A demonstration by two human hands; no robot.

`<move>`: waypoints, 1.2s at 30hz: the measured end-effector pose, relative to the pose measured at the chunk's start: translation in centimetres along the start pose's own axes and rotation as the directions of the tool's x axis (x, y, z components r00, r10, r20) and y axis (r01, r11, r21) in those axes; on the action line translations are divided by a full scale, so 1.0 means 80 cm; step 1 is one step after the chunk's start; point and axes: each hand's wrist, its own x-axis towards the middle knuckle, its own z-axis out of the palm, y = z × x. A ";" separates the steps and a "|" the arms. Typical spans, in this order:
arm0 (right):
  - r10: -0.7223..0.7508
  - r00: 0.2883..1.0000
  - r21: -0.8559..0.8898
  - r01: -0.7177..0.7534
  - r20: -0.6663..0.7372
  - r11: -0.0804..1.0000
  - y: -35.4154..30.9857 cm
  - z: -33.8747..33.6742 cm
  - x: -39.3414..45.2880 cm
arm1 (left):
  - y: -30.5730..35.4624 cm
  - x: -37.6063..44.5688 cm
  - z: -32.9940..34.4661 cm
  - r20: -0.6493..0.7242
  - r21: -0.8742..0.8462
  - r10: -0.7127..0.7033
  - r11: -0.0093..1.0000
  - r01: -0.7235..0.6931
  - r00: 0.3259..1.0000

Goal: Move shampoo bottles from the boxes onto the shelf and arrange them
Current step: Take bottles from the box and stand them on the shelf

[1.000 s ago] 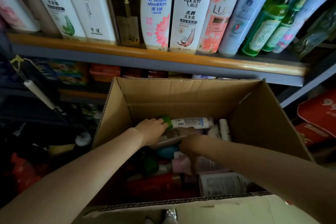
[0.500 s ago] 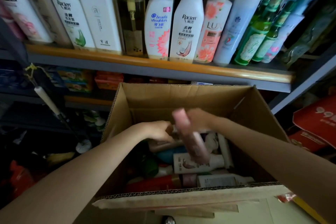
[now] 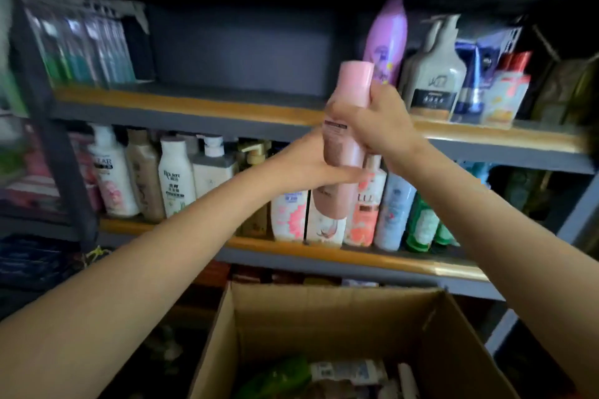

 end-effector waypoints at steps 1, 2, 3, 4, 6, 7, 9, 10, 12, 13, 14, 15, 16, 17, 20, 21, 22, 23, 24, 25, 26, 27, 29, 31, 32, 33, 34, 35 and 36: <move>-0.063 0.995 -0.027 0.061 -0.075 0.998 -0.017 -0.004 0.012 | 0.013 0.012 -0.008 -0.055 0.077 0.023 0.997 -0.018 0.998; -0.110 0.982 -0.055 0.102 -0.152 0.993 -0.031 -0.007 0.024 | 0.026 0.022 -0.016 -0.137 0.165 0.014 0.986 0.009 0.991; -0.144 0.966 -0.063 0.133 -0.214 0.989 -0.042 -0.011 0.036 | 0.035 0.033 -0.026 -0.219 0.237 -0.009 0.970 0.062 0.976; -0.163 0.955 -0.047 0.156 -0.249 0.987 -0.051 -0.015 0.046 | 0.042 0.043 -0.036 -0.274 0.268 -0.012 0.959 0.088 0.962; -0.184 0.968 0.062 0.198 -0.173 0.978 -0.061 -0.024 0.066 | 0.053 0.062 -0.059 -0.272 0.223 0.015 0.974 0.048 0.962; -0.187 0.980 0.133 0.195 -0.069 0.972 -0.064 -0.030 0.074 | 0.055 0.070 -0.071 -0.242 0.159 0.019 0.987 0.020 0.970; -0.173 0.979 0.223 0.147 0.105 0.964 -0.062 -0.041 0.089 | 0.052 0.085 -0.091 -0.192 0.003 0.006 1.000 -0.005 0.981; -0.163 0.978 0.256 0.126 0.129 0.958 -0.059 -0.045 0.097 | 0.048 0.093 -0.099 -0.180 -0.046 -0.005 0.999 -0.003 0.984; -0.166 0.982 0.282 0.134 0.094 0.950 -0.054 -0.049 0.115 | 0.044 0.110 -0.108 -0.143 -0.102 -0.014 0.995 0.000 0.990; -0.181 0.981 0.256 0.159 0.063 0.953 -0.052 -0.049 0.124 | 0.045 0.117 -0.111 -0.122 -0.123 -0.015 0.992 0.000 0.992; -0.200 0.979 0.219 0.187 0.036 0.958 -0.049 -0.050 0.132 | 0.045 0.124 -0.114 -0.099 -0.146 -0.011 0.989 -0.003 0.995; -0.215 0.976 0.181 0.209 0.016 0.961 -0.047 -0.049 0.141 | 0.044 0.130 -0.117 -0.082 -0.163 -0.007 0.987 -0.006 0.997; -0.227 0.974 0.150 0.224 0.001 0.963 -0.046 -0.048 0.147 | 0.043 0.134 -0.120 -0.066 -0.168 -0.009 0.986 -0.002 0.998; -0.242 0.970 0.116 0.241 -0.010 0.964 -0.046 -0.045 0.150 | 0.041 0.136 -0.123 -0.054 -0.155 -0.022 0.988 0.013 0.998; -0.285 0.959 0.019 0.285 0.009 0.958 -0.037 -0.033 0.159 | 0.029 0.142 -0.130 -0.056 0.004 -0.082 0.997 0.082 0.995; -0.286 0.957 -0.006 0.287 0.036 0.958 -0.030 -0.028 0.160 | 0.023 0.144 -0.129 -0.063 0.056 -0.102 0.993 0.105 0.993; -0.280 0.958 -0.021 0.281 0.063 0.959 -0.022 -0.024 0.162 | 0.016 0.146 -0.128 -0.069 0.086 -0.122 0.988 0.128 0.990; -0.258 0.962 -0.026 0.261 0.088 0.965 -0.012 -0.022 0.164 | 0.008 0.149 -0.126 -0.071 0.094 -0.140 0.985 0.146 0.988; -0.227 0.967 -0.009 0.230 0.118 0.973 -0.004 -0.022 0.169 | 0.001 0.152 -0.125 -0.069 0.089 -0.154 0.983 0.160 0.986; -0.185 0.970 0.034 0.182 0.156 0.983 0.002 -0.022 0.173 | -0.008 0.156 -0.124 -0.066 0.070 -0.166 0.983 0.171 0.984; -0.137 0.971 0.093 0.121 0.195 0.988 0.009 -0.023 0.179 | -0.015 0.160 -0.124 -0.063 0.039 -0.175 0.983 0.177 0.983; -0.086 0.971 0.138 0.056 0.223 0.989 0.013 -0.023 0.184 | -0.021 0.165 -0.124 -0.062 -0.001 -0.183 0.983 0.183 0.981; 0.021 0.953 0.117 -0.059 0.303 0.991 0.020 -0.022 0.193 | -0.030 0.177 -0.124 -0.060 -0.085 -0.211 0.975 0.206 0.976; 0.162 0.904 -0.072 -0.146 0.396 0.987 0.029 -0.013 0.199 | -0.037 0.189 -0.125 -0.036 -0.152 -0.254 0.957 0.246 0.966; 0.225 0.877 -0.160 -0.172 0.424 0.972 0.034 -0.007 0.201 | -0.040 0.193 -0.126 -0.017 -0.174 -0.270 0.949 0.264 0.963; 0.269 0.863 -0.204 -0.198 0.427 0.959 0.038 0.000 0.205 | -0.044 0.198 -0.127 0.002 -0.187 -0.286 0.941 0.281 0.958; 0.292 0.863 -0.207 -0.224 0.413 0.952 0.042 0.005 0.210 | -0.047 0.203 -0.128 0.019 -0.192 -0.302 0.935 0.300 0.953; 0.300 0.873 -0.196 -0.240 0.385 0.951 0.046 0.011 0.216 | -0.051 0.207 -0.128 0.032 -0.182 -0.321 0.929 0.321 0.947; 0.302 0.885 -0.190 -0.248 0.353 0.950 0.048 0.016 0.221 | -0.055 0.211 -0.128 0.032 -0.165 -0.341 0.925 0.341 0.940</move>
